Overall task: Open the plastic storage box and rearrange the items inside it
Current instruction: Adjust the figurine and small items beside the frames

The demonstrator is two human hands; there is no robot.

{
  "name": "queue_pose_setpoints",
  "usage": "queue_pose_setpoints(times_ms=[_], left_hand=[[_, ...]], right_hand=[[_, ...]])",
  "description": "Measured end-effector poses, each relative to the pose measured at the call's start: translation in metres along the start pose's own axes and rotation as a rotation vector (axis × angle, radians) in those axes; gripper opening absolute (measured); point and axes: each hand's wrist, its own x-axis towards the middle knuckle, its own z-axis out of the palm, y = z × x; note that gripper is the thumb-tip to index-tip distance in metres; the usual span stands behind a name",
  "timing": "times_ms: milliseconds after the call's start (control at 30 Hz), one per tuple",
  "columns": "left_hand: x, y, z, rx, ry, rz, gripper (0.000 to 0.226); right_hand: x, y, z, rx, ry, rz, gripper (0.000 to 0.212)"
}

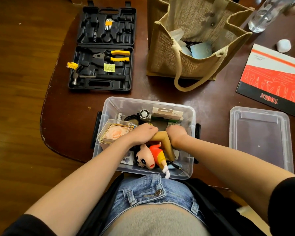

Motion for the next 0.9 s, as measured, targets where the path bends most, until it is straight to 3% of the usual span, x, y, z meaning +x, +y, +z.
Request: queue_pose_setpoints(times_ms=[300,433,533,733,900], left_hand=[[0.0,0.0,0.0,0.006,-0.001,0.005,0.04],[-0.001,0.001,0.0,0.013,0.004,0.005,0.039],[-0.002,0.003,-0.001,0.022,0.006,0.004,0.039],[-0.002,0.005,-0.001,0.029,0.0,-0.021,0.039],[-0.004,0.007,-0.002,0.026,-0.011,-0.027,0.039]], right_hand=[[0.008,0.01,-0.014,0.044,-0.054,0.018,0.023],[0.012,0.013,-0.02,-0.059,-0.159,-0.101,0.031],[0.015,0.013,-0.015,-0.13,-0.154,-0.153,0.024],[0.015,0.01,-0.012,-0.093,-0.108,-0.111,0.023],[0.006,0.008,-0.013,-0.056,-0.199,-0.112,0.033]])
